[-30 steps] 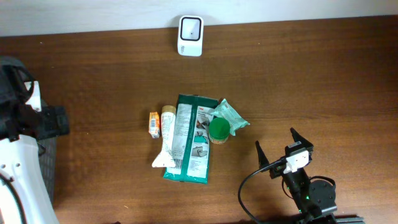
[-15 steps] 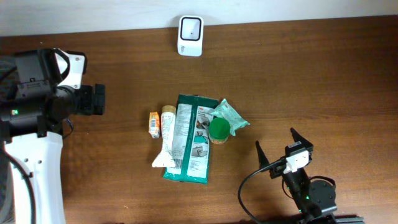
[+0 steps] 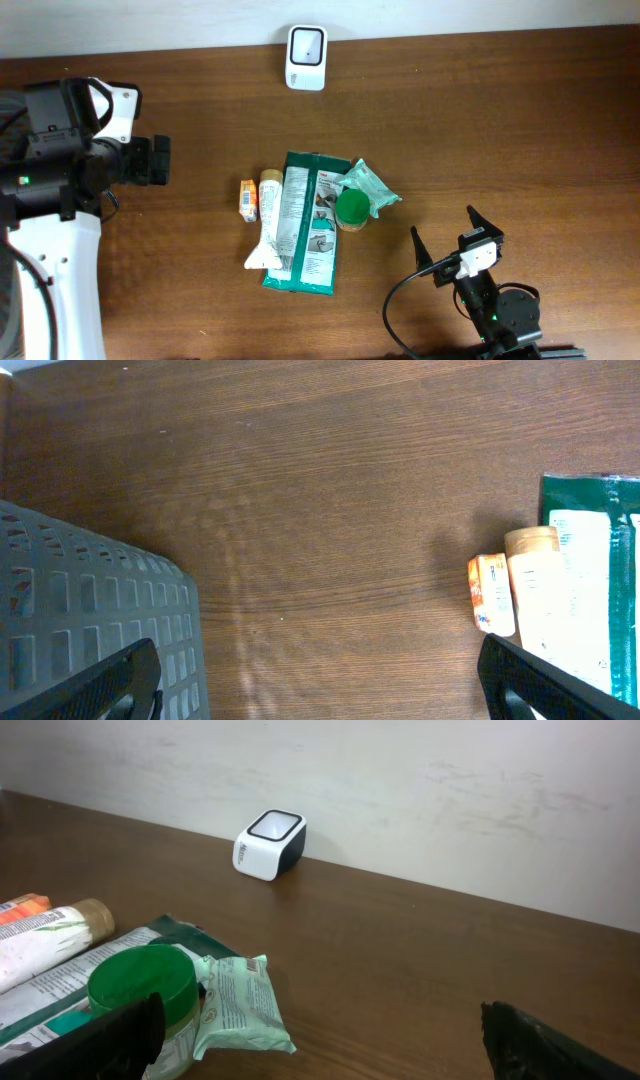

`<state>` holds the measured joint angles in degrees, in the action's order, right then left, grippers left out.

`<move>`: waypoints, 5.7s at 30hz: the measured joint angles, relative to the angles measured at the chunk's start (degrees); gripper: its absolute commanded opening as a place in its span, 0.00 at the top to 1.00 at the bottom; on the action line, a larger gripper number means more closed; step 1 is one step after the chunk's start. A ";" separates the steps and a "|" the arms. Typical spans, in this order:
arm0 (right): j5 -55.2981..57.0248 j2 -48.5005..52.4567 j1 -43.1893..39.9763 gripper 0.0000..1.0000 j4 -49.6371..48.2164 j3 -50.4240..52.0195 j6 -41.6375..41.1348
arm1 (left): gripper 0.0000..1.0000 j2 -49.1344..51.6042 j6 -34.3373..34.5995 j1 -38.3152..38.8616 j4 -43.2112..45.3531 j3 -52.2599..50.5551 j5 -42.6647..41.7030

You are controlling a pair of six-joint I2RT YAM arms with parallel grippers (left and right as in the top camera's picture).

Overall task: Scan the item barcode
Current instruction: 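Withdraw the left gripper to the left side and hold, then reach the right gripper to the green-lidded jar and grasp it, then lift the jar with the right gripper and rotate it, then move the jar toward the white scanner and back right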

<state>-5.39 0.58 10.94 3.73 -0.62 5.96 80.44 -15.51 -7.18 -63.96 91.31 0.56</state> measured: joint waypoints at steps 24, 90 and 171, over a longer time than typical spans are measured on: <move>-1.03 0.00 0.00 0.02 -0.04 0.00 0.02 | 0.01 0.00 0.00 0.00 0.00 0.00 0.00; -0.46 101.85 19.50 0.55 44.13 -73.00 -28.57 | 0.01 -0.44 -0.17 0.00 -0.02 0.04 -0.22; -9.25 98.07 16.92 0.51 51.65 -94.01 -2.71 | 0.01 -0.42 -0.17 0.00 -0.04 0.07 -0.22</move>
<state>-14.63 98.65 27.86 55.37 -94.63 3.25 80.03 -15.68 -7.18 -64.01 91.37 0.34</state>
